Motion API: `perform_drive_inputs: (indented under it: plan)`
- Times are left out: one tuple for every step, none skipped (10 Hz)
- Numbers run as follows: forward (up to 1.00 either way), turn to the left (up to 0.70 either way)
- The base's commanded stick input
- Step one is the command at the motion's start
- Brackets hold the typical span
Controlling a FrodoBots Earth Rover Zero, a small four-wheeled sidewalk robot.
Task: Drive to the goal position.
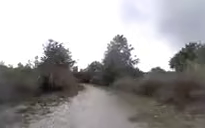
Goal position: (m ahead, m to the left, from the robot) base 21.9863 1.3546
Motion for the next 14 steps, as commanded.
perform_drive_inputs:
  plan:
    - [0.85,0.00]
    - [0.85,0.00]
    - [0.85,0.00]
    - [0.85,0.00]
    - [0.85,0.00]
    - [0.85,0.00]
    - [0.85,0.00]
    - [0.85,0.00]
    - [0.85,0.00]
    - [0.85,0.00]
    - [0.85,0.00]
    - [0.85,0.00]
    - [0.85,0.00]
    - [0.85,0.00]
